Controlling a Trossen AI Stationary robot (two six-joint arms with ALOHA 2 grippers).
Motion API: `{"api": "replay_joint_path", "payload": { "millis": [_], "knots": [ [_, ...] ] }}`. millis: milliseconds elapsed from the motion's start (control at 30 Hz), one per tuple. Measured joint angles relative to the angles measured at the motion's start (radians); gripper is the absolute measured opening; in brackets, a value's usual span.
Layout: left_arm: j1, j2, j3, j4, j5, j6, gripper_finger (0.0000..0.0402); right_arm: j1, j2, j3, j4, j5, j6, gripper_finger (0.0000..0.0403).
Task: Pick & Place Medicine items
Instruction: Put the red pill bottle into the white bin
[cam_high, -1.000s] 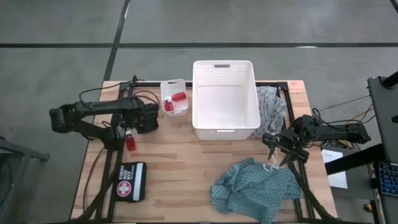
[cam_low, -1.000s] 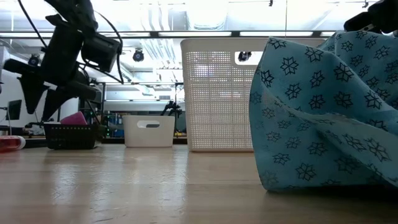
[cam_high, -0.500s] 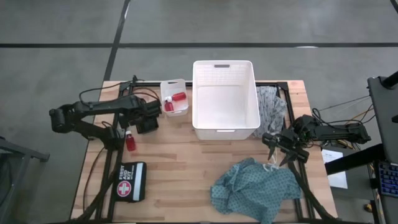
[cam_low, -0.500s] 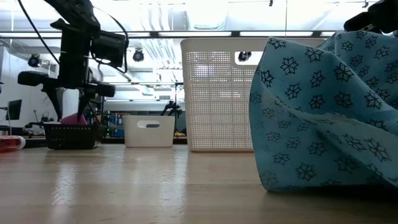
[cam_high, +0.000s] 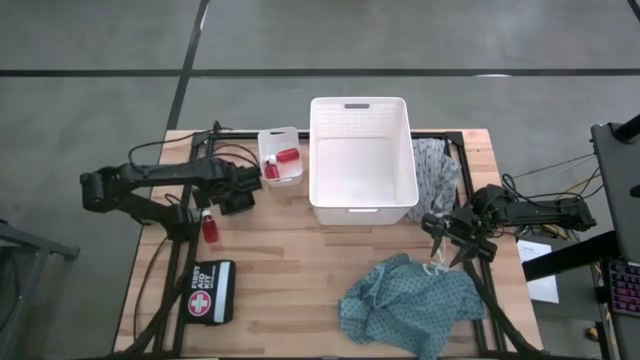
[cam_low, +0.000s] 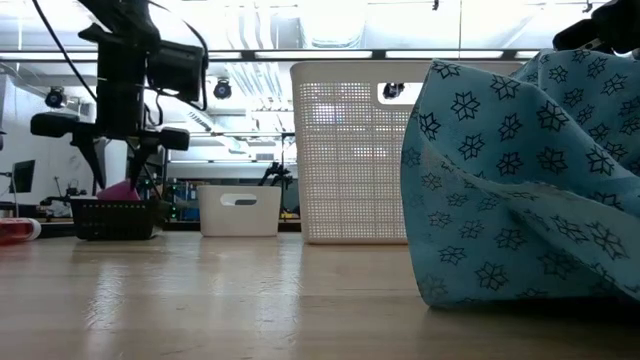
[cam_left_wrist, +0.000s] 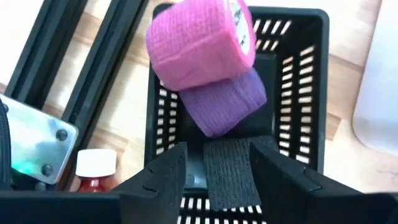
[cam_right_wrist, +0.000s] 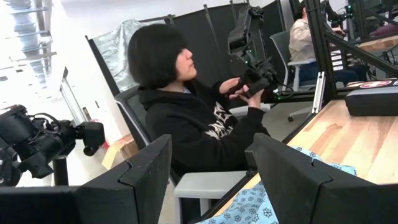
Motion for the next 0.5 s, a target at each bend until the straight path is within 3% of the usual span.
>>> {"api": "replay_joint_path", "payload": {
  "millis": [500],
  "knots": [
    [-0.181,0.008,-0.004,-0.141,0.027,-0.435,0.018,0.0,0.0,0.0,0.0,0.0,0.0,0.0224]
  ]
}}
